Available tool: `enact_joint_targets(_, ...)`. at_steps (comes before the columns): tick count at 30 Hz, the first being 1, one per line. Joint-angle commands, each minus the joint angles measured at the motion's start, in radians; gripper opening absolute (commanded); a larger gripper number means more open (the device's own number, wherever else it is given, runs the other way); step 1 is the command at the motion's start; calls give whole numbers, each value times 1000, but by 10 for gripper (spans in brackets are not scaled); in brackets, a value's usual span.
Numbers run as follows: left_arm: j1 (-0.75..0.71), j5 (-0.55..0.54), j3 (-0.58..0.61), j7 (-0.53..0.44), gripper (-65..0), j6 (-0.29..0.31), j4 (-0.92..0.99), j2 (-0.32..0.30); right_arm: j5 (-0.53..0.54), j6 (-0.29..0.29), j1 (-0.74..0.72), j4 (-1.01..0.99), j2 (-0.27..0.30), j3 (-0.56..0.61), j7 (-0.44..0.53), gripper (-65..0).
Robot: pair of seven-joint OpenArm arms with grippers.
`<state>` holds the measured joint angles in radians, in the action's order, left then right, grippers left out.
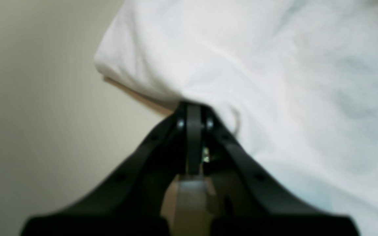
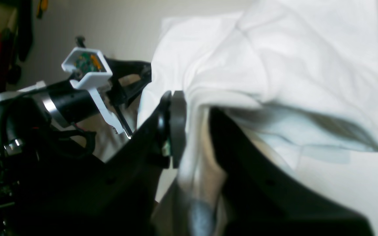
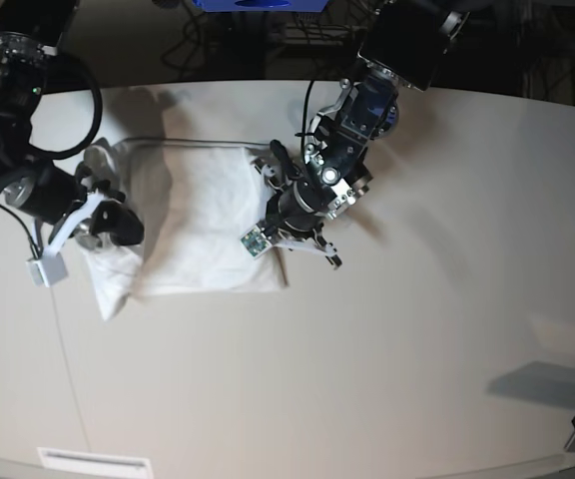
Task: Fold the T-shirt properly
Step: 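Fold the shirt bundle with the right gripper toward the left gripper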
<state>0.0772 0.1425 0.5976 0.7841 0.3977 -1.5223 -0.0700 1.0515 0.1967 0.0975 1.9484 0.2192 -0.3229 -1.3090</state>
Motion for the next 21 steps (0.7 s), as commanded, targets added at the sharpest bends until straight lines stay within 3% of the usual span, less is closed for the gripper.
enact_joint_targets(1, -6, -5, 3, 50, -650, 23, 9, 0, 25, 2, -12, 19, 1, -5, 19, -649)
enact_joint_targets(9, -6, -5, 3, 51, -650, 23, 9, 0, 23, 1, -11, 24, -22, 57, 22, -649)
enact_joint_targets(16, -6, -5, 2, 53, -650, 23, 1, -3, 20, -46, -17, 22, -43, 121, 30, -649)
enact_joint_targets(21, -11, -7, -9, 54, -650, 23, -74, -11, -99, -46, -17, 24, -43, 204, 72, -649)
